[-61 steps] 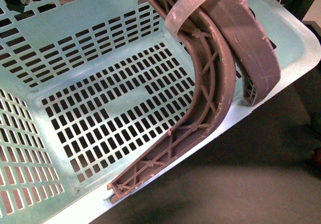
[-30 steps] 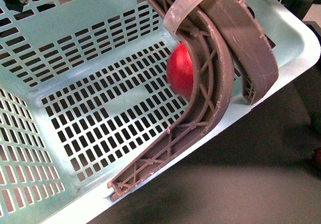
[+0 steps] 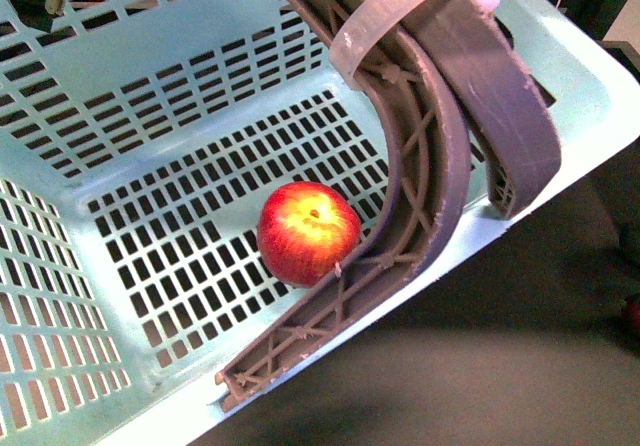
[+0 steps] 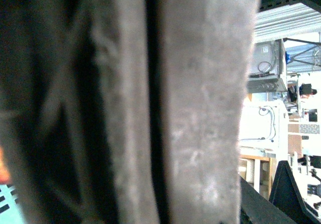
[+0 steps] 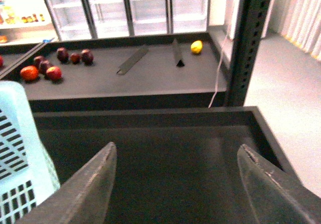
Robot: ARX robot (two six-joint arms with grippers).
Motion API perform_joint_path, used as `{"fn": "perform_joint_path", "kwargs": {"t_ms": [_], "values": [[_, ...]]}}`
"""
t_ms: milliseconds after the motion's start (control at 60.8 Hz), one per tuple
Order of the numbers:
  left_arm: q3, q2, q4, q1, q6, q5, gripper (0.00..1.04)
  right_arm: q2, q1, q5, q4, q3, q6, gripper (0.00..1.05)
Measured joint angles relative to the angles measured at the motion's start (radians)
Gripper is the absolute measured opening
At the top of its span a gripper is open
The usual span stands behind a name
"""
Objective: Pick apple with right arm and hold basket with left
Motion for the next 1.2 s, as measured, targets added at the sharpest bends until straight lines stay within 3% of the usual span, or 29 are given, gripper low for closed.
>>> {"fn": "perform_joint_path", "kwargs": {"t_ms": [427, 1200], "values": [[0.0, 0.0, 0.0, -0.001, 0.004, -0.012, 0.29, -0.198, -0.019, -0.012, 0.02, -0.209, -0.04, 0.02], [0.0, 0.0, 0.0, -0.001, 0.004, -0.01, 0.29, -0.531, -0.02, -0.012, -0.145, -0.362, -0.042, 0.02]]}}
